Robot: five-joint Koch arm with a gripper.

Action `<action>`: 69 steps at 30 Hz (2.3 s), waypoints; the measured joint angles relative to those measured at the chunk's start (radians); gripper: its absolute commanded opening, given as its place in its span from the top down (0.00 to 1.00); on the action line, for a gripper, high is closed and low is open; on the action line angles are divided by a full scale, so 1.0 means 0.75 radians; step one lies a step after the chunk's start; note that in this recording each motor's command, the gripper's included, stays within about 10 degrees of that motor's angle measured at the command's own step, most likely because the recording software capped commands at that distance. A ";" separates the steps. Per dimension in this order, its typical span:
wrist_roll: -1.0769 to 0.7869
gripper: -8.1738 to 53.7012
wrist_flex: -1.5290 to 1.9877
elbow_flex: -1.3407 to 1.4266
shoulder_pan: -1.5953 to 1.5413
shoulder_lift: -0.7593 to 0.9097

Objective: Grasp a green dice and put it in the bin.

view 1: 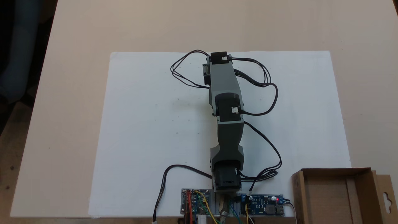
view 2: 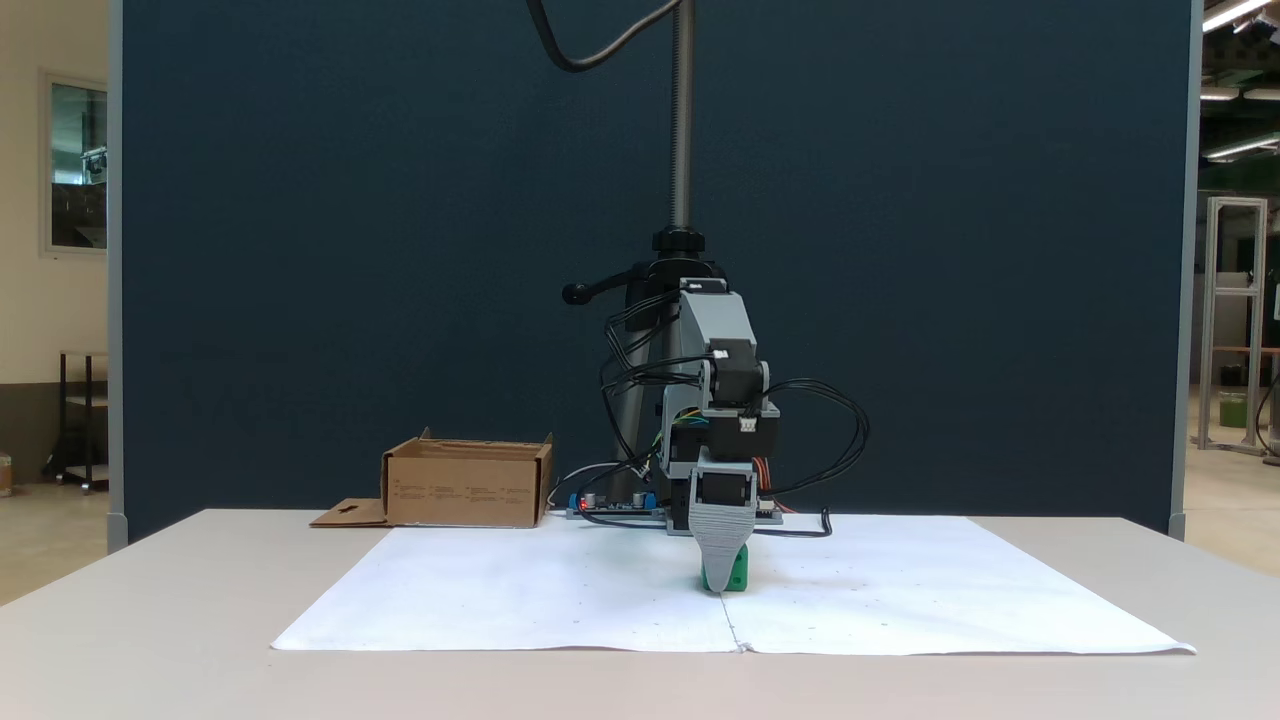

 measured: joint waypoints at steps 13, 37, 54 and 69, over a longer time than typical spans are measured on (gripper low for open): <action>-0.002 0.67 -0.104 0.000 0.051 0.000; -0.002 0.67 -0.481 -0.104 0.900 0.548; -0.280 0.67 -0.190 -0.329 1.912 0.595; -0.663 0.67 -0.219 -0.329 2.330 0.233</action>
